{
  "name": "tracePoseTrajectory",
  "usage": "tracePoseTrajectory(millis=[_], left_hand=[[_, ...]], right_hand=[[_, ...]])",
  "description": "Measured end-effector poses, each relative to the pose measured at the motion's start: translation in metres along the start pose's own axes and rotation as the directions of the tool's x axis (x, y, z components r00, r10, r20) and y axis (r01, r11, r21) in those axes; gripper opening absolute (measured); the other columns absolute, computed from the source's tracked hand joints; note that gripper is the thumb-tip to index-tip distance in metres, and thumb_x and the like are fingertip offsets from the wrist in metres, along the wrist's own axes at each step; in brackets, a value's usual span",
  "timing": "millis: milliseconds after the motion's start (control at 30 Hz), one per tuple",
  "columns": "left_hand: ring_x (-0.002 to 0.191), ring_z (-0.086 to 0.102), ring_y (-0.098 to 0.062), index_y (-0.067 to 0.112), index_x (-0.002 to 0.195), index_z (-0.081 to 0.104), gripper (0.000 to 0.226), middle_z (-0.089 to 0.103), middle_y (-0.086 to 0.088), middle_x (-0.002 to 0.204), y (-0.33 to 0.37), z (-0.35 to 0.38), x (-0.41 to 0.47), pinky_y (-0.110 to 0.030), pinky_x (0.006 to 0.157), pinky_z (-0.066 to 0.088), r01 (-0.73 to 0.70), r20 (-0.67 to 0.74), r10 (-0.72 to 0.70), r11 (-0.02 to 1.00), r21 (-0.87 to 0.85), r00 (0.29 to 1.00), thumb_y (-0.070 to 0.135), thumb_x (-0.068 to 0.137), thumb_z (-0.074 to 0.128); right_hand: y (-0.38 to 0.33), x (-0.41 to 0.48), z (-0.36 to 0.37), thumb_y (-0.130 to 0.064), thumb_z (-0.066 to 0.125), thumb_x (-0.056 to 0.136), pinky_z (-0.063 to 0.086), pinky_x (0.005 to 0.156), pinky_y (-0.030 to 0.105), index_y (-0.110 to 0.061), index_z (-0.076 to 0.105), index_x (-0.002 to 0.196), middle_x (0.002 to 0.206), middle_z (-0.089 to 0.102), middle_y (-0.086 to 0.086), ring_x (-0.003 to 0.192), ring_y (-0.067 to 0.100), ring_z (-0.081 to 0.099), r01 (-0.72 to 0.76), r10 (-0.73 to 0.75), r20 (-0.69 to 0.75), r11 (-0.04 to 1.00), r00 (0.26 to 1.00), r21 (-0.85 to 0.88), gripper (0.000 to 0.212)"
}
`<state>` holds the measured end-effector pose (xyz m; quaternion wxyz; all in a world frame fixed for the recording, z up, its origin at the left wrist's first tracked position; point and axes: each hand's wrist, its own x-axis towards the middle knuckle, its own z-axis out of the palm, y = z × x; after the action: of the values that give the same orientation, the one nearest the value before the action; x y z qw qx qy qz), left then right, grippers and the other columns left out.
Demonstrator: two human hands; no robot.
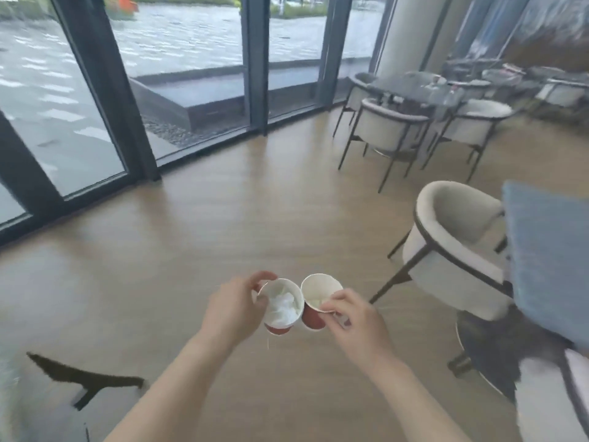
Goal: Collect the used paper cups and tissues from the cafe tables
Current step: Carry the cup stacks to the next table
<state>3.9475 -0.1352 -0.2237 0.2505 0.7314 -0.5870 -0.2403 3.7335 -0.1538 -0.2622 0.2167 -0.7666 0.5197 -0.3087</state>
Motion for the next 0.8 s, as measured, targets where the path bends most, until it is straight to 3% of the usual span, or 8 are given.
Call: tracePoseTrajectory(millis=[133, 433, 700, 800], left_hand=[[0.079, 0.051, -0.012, 0.043, 0.117, 0.055, 0.043, 0.062, 0.012, 0.106, 0.021, 0.023, 0.008, -0.024, 0.063, 0.036, -0.134, 0.129, 0.129, 0.991, 0.028, 0.983, 0.013, 0.088, 0.047], [0.096, 0.060, -0.017, 0.039, 0.117, 0.060, 0.049, 0.065, 0.008, 0.115, 0.078, 0.066, 0.006, -0.024, 0.071, 0.040, -0.365, 0.305, 0.356, 0.930, -0.029, 0.883, 0.006, 0.085, 0.043], [0.081, 0.060, -0.018, 0.046, 0.115, 0.060, 0.054, 0.063, 0.005, 0.117, 0.124, 0.107, -0.012, -0.022, 0.058, 0.038, -0.530, 0.412, 0.514, 0.844, -0.085, 0.752, 0.005, 0.085, 0.040], [0.073, 0.057, -0.019, 0.044, 0.115, 0.060, 0.052, 0.063, 0.004, 0.116, 0.149, 0.132, -0.025, -0.023, 0.060, 0.040, -0.578, 0.452, 0.561, 0.808, -0.115, 0.694, 0.006, 0.085, 0.041]], right_hand=[[0.008, -0.029, -0.016, -0.022, 0.069, 0.079, 0.050, 0.064, 0.028, -0.034, 0.069, 0.085, 0.086, 0.056, -0.022, 0.077, 0.003, 0.058, -0.144, 0.141, -0.120, 0.990, 0.983, -0.013, 0.013], [0.015, -0.090, -0.052, -0.023, 0.069, 0.079, 0.049, 0.068, 0.025, -0.032, 0.070, 0.086, 0.086, 0.056, -0.022, 0.078, 0.003, 0.058, -0.385, 0.349, -0.368, 0.923, 0.862, -0.027, 0.011], [0.027, -0.142, -0.079, -0.024, 0.068, 0.081, 0.048, 0.065, 0.023, -0.029, 0.071, 0.084, 0.088, 0.060, -0.016, 0.075, 0.003, 0.058, -0.518, 0.441, -0.528, 0.855, 0.726, 0.001, 0.007], [0.038, -0.169, -0.098, -0.025, 0.067, 0.081, 0.045, 0.064, 0.018, -0.030, 0.071, 0.084, 0.087, 0.057, -0.019, 0.075, 0.003, 0.056, -0.566, 0.468, -0.570, 0.824, 0.675, 0.006, 0.007]])
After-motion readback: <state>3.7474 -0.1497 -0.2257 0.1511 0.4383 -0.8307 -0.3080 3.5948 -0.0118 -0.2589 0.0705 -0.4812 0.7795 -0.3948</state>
